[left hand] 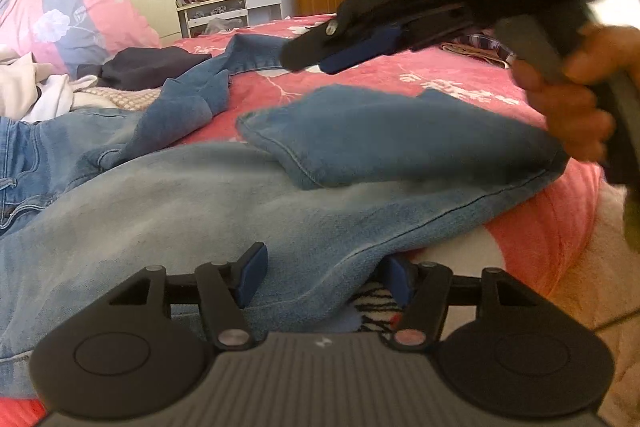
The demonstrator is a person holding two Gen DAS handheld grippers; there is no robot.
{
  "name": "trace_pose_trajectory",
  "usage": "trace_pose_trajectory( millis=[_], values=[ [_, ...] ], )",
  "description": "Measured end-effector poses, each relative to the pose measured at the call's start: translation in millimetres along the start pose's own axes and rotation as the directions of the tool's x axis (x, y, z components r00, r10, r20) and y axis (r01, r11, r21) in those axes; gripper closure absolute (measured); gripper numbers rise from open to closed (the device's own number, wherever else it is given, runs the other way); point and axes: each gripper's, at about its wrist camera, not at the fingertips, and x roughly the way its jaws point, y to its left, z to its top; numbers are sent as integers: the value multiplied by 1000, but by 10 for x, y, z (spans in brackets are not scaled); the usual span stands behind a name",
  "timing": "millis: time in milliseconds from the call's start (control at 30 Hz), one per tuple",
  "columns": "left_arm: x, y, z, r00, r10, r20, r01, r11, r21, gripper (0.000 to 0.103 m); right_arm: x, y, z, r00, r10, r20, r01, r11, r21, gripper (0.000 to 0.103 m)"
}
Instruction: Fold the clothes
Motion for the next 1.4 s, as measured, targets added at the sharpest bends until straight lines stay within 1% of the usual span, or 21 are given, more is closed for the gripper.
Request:
trace_pose_trajectory(
  millis=[67,133,167,233,333,433,567,667,733,767,833,900,933,1000,1067,1100,1167,1200,1267,1333,1400],
  values=[
    [1,4,-7,1000,-3,3,3,1000,0,40,-172,-68,-37,996,76,43,-79,995,60,49],
    [1,12,-14,1000,-9,8,9,1000,-1,40,-491,-330,-50,985,110,131,-133,973,189,42],
    [0,17,-17,1000,-11,10,11,1000,-2,40,-642,-515,-57,980,103,169,-144,957,253,40],
    [-2,24,-29,1000,-13,16,13,1000,-8,40,-881,-929,-127,977,18,210,-103,912,397,39],
    [-7,21,-54,1000,-11,28,11,1000,-12,39,-906,-1471,-163,987,-95,130,13,854,520,38],
    [-1,32,-60,999,-13,34,13,1000,-13,39,-583,-1781,-141,998,-50,46,13,812,583,38],
    [15,48,-57,999,-17,33,17,1000,-9,39,149,-1858,11,999,32,-38,-5,829,560,40],
    [22,50,-54,999,-17,33,17,1000,-5,39,561,-1706,63,990,72,-120,-1,863,506,49],
    [28,36,-52,999,-13,32,13,1000,-4,38,781,-1547,124,979,107,-173,-21,900,436,67],
    [30,29,-50,999,-11,31,11,1000,-4,38,874,-1462,154,973,113,-203,-20,912,409,89],
    [18,22,-36,1000,-7,21,7,1000,-7,38,991,-1334,190,968,102,-230,-11,931,365,96],
    [7,16,-22,1000,-3,11,4,1000,-11,38,844,-1265,253,983,77,-166,-16,940,340,99],
    [2,13,-15,1000,-2,6,2,1000,-13,38,683,-1295,293,992,81,-98,-42,934,356,99],
    [-9,6,-1,1000,2,-4,-2,1000,-16,38,85,-1363,362,997,13,71,-40,921,389,99],
    [-21,-1,13,1000,5,-13,-5,1000,-19,38,-679,-1431,363,965,-117,235,15,918,397,99],
    [-27,-5,18,1000,7,-18,-7,1000,-20,38,-1082,-1466,331,931,-197,307,61,914,400,99],
    [-48,-18,13,1000,9,-23,-9,1000,-19,38,-1820,-1536,114,837,-383,391,192,875,445,99],
    [-53,-23,10,1000,9,-27,-10,1000,-15,38,-2158,-1574,-27,777,-472,416,254,840,479,99],
    [-71,-37,7,999,5,-32,-5,1000,-7,38,-2619,-1740,-403,674,-626,392,351,738,576,99],
    [-68,-41,16,999,5,-42,-5,1000,-5,38,-2828,-2003,-866,625,-724,292,390,614,686,99],
    [-61,-57,31,998,10,-55,-9,1000,6,38,-2801,-2261,-1342,631,-755,177,398,511,762,99]
  ],
)
